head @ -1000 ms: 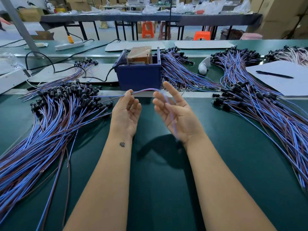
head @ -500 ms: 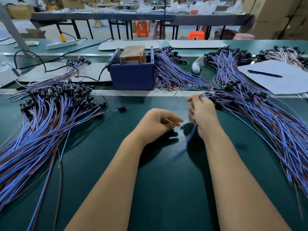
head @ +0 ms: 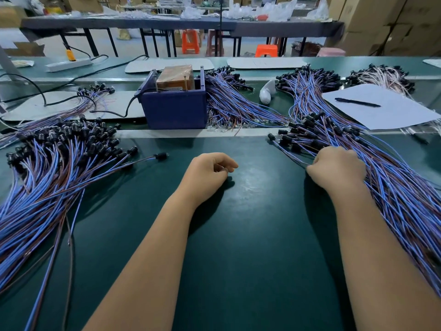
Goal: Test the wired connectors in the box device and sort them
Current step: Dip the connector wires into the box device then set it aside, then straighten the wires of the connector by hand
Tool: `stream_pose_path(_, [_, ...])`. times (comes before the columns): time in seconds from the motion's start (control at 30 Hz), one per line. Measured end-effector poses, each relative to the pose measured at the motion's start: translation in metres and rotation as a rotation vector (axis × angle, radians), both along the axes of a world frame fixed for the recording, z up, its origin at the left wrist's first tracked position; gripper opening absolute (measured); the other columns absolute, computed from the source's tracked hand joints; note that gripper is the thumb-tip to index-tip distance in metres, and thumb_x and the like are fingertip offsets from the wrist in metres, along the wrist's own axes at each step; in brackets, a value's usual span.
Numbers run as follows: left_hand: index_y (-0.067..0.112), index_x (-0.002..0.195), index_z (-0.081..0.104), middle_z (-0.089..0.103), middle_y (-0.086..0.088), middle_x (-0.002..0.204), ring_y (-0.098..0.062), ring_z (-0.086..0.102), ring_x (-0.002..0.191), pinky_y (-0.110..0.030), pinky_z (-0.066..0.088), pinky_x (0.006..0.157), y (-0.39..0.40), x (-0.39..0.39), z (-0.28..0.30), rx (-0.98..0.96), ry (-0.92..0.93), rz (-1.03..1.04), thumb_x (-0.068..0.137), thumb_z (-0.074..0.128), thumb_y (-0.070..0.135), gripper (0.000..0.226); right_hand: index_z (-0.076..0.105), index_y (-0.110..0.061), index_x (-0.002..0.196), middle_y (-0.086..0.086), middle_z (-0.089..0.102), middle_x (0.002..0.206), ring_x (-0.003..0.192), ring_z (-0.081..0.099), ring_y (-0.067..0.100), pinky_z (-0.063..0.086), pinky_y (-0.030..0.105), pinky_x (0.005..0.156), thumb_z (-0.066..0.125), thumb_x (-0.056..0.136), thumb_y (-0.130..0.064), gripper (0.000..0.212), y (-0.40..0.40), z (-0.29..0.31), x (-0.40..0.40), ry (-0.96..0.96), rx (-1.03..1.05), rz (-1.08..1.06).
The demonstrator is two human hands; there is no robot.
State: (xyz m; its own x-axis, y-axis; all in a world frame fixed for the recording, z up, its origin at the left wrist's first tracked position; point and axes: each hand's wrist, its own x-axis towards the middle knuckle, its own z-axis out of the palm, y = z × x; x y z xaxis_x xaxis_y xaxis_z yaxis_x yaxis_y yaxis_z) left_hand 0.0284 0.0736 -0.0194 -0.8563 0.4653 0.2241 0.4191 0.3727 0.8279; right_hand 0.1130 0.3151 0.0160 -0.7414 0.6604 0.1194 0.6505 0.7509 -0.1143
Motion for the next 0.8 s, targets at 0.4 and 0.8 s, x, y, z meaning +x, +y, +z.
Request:
stream_pose_path(0.4, [0.029, 0.085, 0.071, 0.071, 0.012, 0.082, 0.001, 0.066, 0.078, -0.009, 0.048, 0.075, -0.003, -0.002, -0.002, 0.011, -0.017, -0.012, 0.086, 0.054, -0.005, 0.039, 0.048, -0.023, 0.14, 0.006, 0.044, 0.145, 0.132, 0.035, 0.03, 0.03, 0.04, 0.104, 0.037, 0.1, -0.044, 0.047, -0.048, -0.028, -0.043, 0.109, -0.177, 0.304])
stream_pose_path(0.8, [0.029, 0.09, 0.07, 0.069, 0.01, 0.088, 0.0, 0.059, 0.07, -0.009, 0.044, 0.066, 0.001, -0.002, -0.002, 0.055, 0.011, 0.09, 0.087, 0.053, 0.002, 0.032, 0.052, -0.016, 0.136, 0.011, 0.043, 0.146, 0.133, 0.034, 0.033, 0.026, 0.043, 0.106, 0.035, 0.097, -0.035, 0.047, -0.037, -0.023, -0.045, 0.083, -0.17, 0.032])
